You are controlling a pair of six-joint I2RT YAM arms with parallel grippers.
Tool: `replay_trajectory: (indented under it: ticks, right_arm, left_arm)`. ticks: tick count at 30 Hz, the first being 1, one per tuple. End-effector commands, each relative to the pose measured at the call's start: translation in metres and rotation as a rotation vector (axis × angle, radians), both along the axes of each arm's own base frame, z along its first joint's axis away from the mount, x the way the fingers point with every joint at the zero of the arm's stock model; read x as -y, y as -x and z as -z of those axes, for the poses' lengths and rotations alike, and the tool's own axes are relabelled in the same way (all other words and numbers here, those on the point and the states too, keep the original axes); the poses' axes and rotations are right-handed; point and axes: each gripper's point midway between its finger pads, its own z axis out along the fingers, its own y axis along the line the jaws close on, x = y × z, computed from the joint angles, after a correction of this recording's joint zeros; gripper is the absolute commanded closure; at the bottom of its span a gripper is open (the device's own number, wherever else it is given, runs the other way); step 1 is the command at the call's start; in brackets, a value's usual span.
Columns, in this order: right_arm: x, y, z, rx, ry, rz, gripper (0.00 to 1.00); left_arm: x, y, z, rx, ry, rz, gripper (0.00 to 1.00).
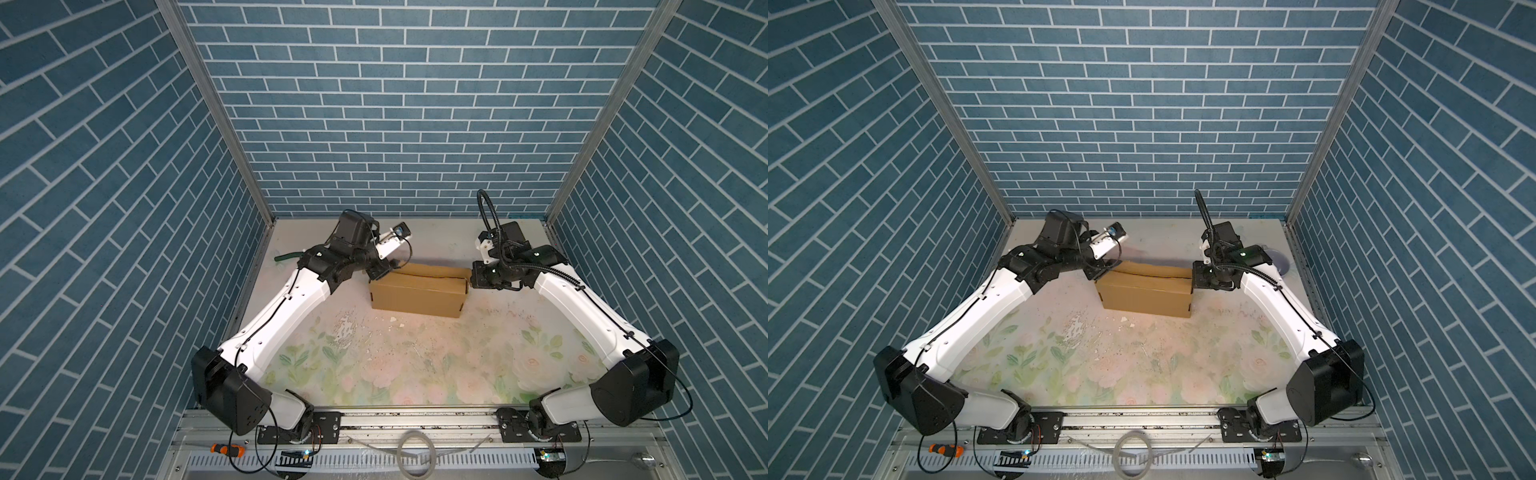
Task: Fold the paper box
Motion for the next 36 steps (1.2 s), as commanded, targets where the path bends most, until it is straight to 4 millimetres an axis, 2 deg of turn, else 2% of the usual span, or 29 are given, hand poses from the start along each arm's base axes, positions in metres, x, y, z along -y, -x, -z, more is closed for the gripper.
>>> replay_trajectory:
  ticks: [1, 5, 8, 15, 19, 24, 32, 36]
  right_arm:
    - [0.0, 0.002, 0.002, -0.014, 0.02, -0.013, 1.0]
    - [0.0, 0.001, 0.003, -0.016, 0.016, -0.01, 1.0]
    - [0.0, 0.002, 0.004, -0.02, 0.014, -0.009, 1.0]
    - [0.001, 0.003, 0.003, -0.016, 0.018, -0.006, 1.0]
    - [0.001, 0.002, 0.004, -0.018, 0.015, -0.004, 1.0]
    - [-0.001, 0.002, 0.005, -0.023, 0.011, -0.004, 1.0]
    - [-0.005, 0.002, 0.001, -0.031, -0.018, 0.007, 1.0]
    - [-0.007, 0.002, 0.0, -0.037, -0.034, 0.013, 1.0]
  left_arm:
    - [-0.034, -0.002, 0.026, -0.212, 0.114, -0.213, 0.42]
    - [-0.045, -0.004, 0.037, -0.309, 0.192, -0.255, 0.38]
    - [-0.039, -0.004, 0.044, -0.382, 0.258, -0.226, 0.4]
    - [-0.025, -0.004, 0.059, -0.513, 0.291, -0.164, 0.53]
    - [-0.032, -0.004, 0.07, -0.523, 0.238, -0.185, 0.65]
    - [-0.033, -0.005, 0.069, -0.519, 0.236, -0.19, 0.8]
    - [-0.028, -0.004, 0.069, -0.547, 0.241, -0.184, 0.92]
    - [-0.026, 0.001, 0.073, -0.571, 0.251, -0.192, 0.93]
